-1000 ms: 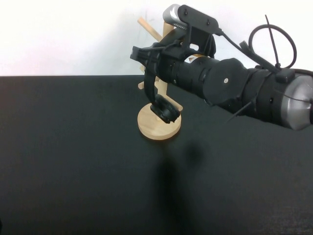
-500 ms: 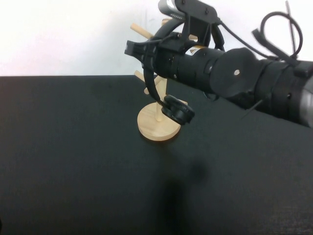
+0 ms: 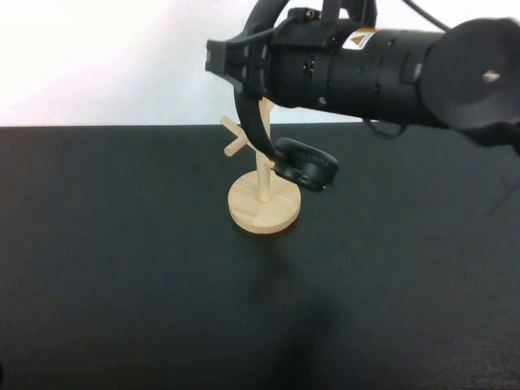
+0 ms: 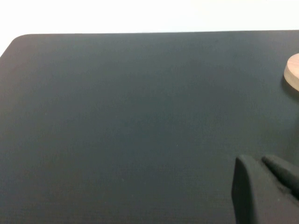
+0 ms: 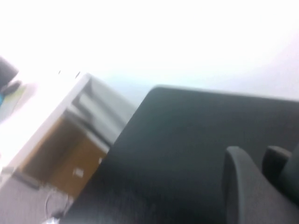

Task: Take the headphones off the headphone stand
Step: Place the headphones on the table

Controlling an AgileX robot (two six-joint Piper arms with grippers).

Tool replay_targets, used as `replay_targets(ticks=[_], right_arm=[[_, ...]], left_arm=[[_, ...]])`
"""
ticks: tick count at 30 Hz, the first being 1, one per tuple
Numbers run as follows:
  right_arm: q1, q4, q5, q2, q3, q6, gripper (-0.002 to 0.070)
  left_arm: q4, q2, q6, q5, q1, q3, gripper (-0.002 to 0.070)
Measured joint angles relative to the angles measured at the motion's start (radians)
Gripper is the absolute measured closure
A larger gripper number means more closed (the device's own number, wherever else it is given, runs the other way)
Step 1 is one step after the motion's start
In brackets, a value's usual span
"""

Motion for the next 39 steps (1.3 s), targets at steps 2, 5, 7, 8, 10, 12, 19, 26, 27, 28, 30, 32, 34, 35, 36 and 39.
replay_targets(ticks=[2, 5, 7, 8, 10, 12, 19, 26, 27, 28, 30, 32, 34, 35, 36, 39], right_arm=[[0.000, -0.122, 0.067, -0.023, 0.000, 0.119, 0.0664], [0.000, -0.368, 0.196, -0.052, 0.000, 0.353, 0.0664], [0.000, -0.506, 0.303, -0.065, 0.000, 0.496, 0.0664], [0.000, -0.562, 0.369, -0.073, 0.000, 0.556, 0.0664], [0.000, -0.622, 0.492, -0.075, 0.000, 0.620, 0.0664], [0.000, -0.640, 0.622, -0.071, 0.000, 0.629, 0.0664], [0.000, -0.635, 0.661, 0.006, 0.094, 0.631, 0.0664], [0.000, -0.480, 0.547, 0.193, 0.137, 0.572, 0.0664], [0.000, -0.446, 0.526, 0.221, 0.137, 0.544, 0.0664], [0.000, -0.412, 0.511, 0.243, 0.137, 0.523, 0.0664], [0.000, -0.346, 0.480, 0.294, 0.137, 0.479, 0.0664], [0.000, -0.308, 0.453, 0.340, 0.137, 0.444, 0.0664], [0.000, -0.294, 0.411, 0.375, 0.137, 0.442, 0.0664], [0.000, -0.292, 0.387, 0.387, 0.137, 0.442, 0.0664], [-0.002, -0.292, 0.365, 0.398, 0.137, 0.442, 0.0664], [-0.002, -0.287, 0.324, 0.418, 0.137, 0.444, 0.0664]], left_arm=[[0.000, 0.000, 0.000, 0.000, 0.000, 0.000, 0.0679], [0.000, 0.000, 0.000, 0.000, 0.000, 0.000, 0.0679], [0.000, 0.000, 0.000, 0.000, 0.000, 0.000, 0.0679], [0.000, 0.000, 0.000, 0.000, 0.000, 0.000, 0.0679], [0.000, 0.000, 0.000, 0.000, 0.000, 0.000, 0.0679], [0.000, 0.000, 0.000, 0.000, 0.000, 0.000, 0.0679], [0.000, 0.000, 0.000, 0.000, 0.000, 0.000, 0.0679], [0.000, 0.000, 0.000, 0.000, 0.000, 0.000, 0.0679], [0.000, 0.000, 0.000, 0.000, 0.000, 0.000, 0.0679], [0.000, 0.000, 0.000, 0.000, 0.000, 0.000, 0.0680], [0.000, 0.000, 0.000, 0.000, 0.000, 0.000, 0.0679], [0.000, 0.000, 0.000, 0.000, 0.000, 0.000, 0.0679], [0.000, 0.000, 0.000, 0.000, 0.000, 0.000, 0.0679], [0.000, 0.000, 0.000, 0.000, 0.000, 0.000, 0.0679], [0.000, 0.000, 0.000, 0.000, 0.000, 0.000, 0.0679], [0.000, 0.000, 0.000, 0.000, 0.000, 0.000, 0.0679]])
